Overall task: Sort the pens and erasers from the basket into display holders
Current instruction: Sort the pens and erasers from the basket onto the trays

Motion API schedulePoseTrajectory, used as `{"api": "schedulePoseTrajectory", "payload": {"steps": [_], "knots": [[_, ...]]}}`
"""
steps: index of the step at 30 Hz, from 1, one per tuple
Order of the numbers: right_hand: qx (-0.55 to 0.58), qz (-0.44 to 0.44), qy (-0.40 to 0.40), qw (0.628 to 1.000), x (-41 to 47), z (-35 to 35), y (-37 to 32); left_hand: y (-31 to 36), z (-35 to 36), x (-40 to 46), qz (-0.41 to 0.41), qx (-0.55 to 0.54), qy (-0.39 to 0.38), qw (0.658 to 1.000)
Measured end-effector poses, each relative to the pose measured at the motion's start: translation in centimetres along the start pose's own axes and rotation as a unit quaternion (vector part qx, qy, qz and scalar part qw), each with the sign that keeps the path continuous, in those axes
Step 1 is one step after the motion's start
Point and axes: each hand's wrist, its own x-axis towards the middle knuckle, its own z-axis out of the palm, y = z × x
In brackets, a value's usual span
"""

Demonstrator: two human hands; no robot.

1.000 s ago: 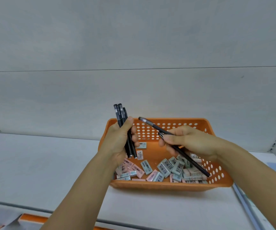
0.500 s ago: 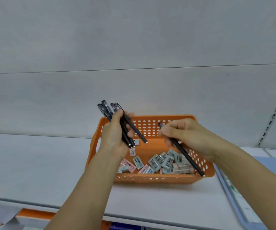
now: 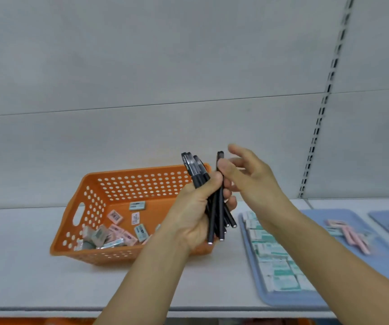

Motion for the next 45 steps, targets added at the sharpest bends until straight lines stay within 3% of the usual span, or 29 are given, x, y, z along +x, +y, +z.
{"api": "schedulePoseTrajectory", "payload": {"steps": [3, 6, 9, 11, 13, 17, 19, 22, 25, 28, 30, 33, 35, 37, 38, 39, 40, 41, 42, 43, 45], "knots": [[0.142, 0.047, 0.038, 0.988, -1.9, -3.9, 1.7, -2.3, 2.6, 1.0, 0.064, 0.009, -0.007, 0.998], [0.353, 0.132, 0.015, 0.926, -3.8, -7.2, 2.5, -5.2, 5.5, 1.8, 0.11, 0.023, -0.034, 0.993], [0.421, 0.164, 0.048, 0.891, -4.2, -10.5, 2.4, -8.5, 8.5, 2.2, 0.096, 0.043, -0.076, 0.992], [0.378, 0.135, 0.066, 0.913, -4.3, -12.9, 2.2, -10.4, 10.1, 2.5, 0.094, 0.099, -0.09, 0.986], [0.261, 0.092, 0.076, 0.958, -4.9, -15.4, 2.1, -12.0, 11.6, 3.1, 0.104, 0.184, -0.067, 0.975], [0.049, 0.066, -0.018, 0.996, -6.8, -20.3, 1.9, -14.8, 14.0, 4.1, 0.103, 0.274, -0.031, 0.956], [-0.045, 0.078, -0.067, 0.994, -7.3, -22.9, 1.6, -16.3, 15.2, 4.2, 0.066, 0.27, -0.06, 0.959], [-0.168, 0.066, -0.076, 0.981, -7.6, -25.7, 1.5, -19.5, 17.2, 4.2, -0.008, 0.278, -0.077, 0.957], [-0.257, 0.047, -0.016, 0.965, -8.0, -27.5, 2.5, -22.4, 19.0, 4.7, -0.068, 0.244, -0.056, 0.966], [-0.331, 0.019, 0.076, 0.941, -8.6, -29.6, 3.8, -24.1, 20.9, 5.3, -0.117, 0.178, -0.097, 0.972], [-0.337, 0.006, 0.095, 0.937, -8.9, -31.1, 4.2, -24.9, 21.8, 5.9, -0.142, 0.153, -0.124, 0.97], [-0.344, 0.007, 0.098, 0.934, -9.4, -33.4, 4.6, -26.2, 22.5, 7.2, -0.179, 0.181, -0.175, 0.951], [-0.392, 0.014, 0.112, 0.913, -9.4, -35.4, 4.9, -27.4, 22.6, 7.6, -0.18, 0.226, -0.203, 0.936], [-0.458, 0.047, 0.152, 0.875, -9.1, -38.3, 5.3, -28.6, 22.1, 7.8, -0.117, 0.344, -0.221, 0.905], [-0.495, 0.074, 0.173, 0.848, -8.9, -39.9, 5.4, -29.0, 21.5, 7.8, -0.061, 0.426, -0.231, 0.872], [-0.536, 0.102, 0.189, 0.817, -8.7, -41.5, 5.5, -29.4, 20.8, 7.9, -0.008, 0.517, -0.25, 0.818], [-0.576, 0.132, 0.198, 0.782, -8.4, -42.9, 5.6, -30.0, 19.9, 8.0, 0.02, 0.609, -0.275, 0.744], [-0.611, 0.16, 0.198, 0.75, -8.1, -43.9, 5.8, -30.6, 18.9, 8.0, 0.022, 0.69, -0.286, 0.665], [-0.638, 0.185, 0.189, 0.723, -7.8, -44.7, 6.0, -31.1, 18.3, 8.0, 0.01, 0.743, -0.283, 0.607], [-0.658, 0.204, 0.174, 0.704, -7.5, -45.1, 6.3, -31.5, 17.8, 7.9, 0.002, 0.767, -0.283, 0.576], [-0.677, 0.216, 0.144, 0.689, -7.1, -45.3, 7.1, -32.0, 17.4, 7.8, 0.005, 0.782, -0.284, 0.555]]}}
